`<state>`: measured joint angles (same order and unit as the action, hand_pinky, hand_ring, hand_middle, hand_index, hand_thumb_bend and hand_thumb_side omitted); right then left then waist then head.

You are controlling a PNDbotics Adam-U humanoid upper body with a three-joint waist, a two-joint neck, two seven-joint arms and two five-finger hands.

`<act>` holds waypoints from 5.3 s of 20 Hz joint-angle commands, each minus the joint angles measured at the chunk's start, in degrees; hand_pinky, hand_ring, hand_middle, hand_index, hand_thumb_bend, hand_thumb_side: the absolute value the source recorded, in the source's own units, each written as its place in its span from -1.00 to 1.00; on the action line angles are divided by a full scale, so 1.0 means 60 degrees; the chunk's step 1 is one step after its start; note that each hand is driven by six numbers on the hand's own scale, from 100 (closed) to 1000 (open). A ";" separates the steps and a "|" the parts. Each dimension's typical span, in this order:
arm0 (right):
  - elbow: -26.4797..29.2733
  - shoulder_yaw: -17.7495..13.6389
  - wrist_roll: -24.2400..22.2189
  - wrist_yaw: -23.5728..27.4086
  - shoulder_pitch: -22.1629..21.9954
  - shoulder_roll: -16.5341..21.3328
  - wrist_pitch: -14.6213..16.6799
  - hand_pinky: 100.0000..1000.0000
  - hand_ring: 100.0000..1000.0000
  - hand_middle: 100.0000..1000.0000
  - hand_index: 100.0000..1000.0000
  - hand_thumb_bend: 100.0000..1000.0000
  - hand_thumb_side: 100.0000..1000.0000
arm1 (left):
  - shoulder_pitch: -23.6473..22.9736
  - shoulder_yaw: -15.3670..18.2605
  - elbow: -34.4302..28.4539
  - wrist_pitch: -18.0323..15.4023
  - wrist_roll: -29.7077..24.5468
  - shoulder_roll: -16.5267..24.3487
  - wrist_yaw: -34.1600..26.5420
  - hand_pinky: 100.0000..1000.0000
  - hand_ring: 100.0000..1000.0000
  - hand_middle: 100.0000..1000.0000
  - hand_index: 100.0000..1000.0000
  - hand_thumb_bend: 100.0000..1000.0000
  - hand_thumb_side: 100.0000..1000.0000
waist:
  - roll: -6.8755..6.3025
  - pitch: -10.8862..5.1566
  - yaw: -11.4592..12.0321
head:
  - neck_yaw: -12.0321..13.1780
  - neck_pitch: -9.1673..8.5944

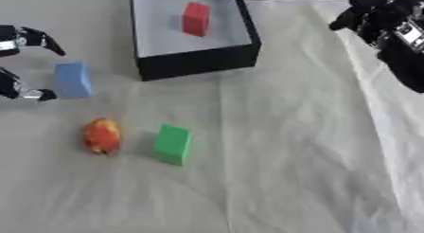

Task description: Pick up objects on the table and place them in the box.

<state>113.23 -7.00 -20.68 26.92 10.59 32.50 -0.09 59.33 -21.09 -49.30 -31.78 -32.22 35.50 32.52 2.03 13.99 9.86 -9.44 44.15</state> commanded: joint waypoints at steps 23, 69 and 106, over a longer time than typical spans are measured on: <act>0.0100 -0.0051 -0.0113 0.0094 0.0278 0.0122 -0.0265 1.00 0.46 0.26 0.54 -1.00 0.02 | 0.0565 0.0750 0.1287 -0.3014 -0.2668 -0.0922 0.1902 0.67 0.53 0.29 0.48 -0.48 -0.69 | -0.0262 -0.0131 -0.0246 | 0.0419 -0.0067; 0.0228 -0.0572 0.2319 0.2370 0.3038 0.1313 0.0983 1.00 0.55 0.31 0.54 -1.00 -0.05 | 0.2169 0.3333 0.1373 -0.1234 0.0547 -0.3174 0.4674 0.42 0.28 0.07 0.24 -0.81 -0.76 | -0.0631 0.0652 -0.2826 | 0.2136 -0.1096; 0.0228 -0.0872 0.2770 0.2504 0.2202 0.1691 0.0933 1.00 0.51 0.27 0.52 -1.00 -0.06 | 0.2143 0.3207 0.0490 -0.1387 0.0024 -0.2147 0.2856 0.91 0.70 0.52 0.77 -0.58 -0.15 | -0.0539 0.0090 -0.2462 | 0.1625 -0.0415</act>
<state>113.54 -11.32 -4.38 41.50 23.53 40.18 5.43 71.11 -1.69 -44.77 -36.71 -27.24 20.54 52.24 -1.30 16.90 -4.89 0.47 41.42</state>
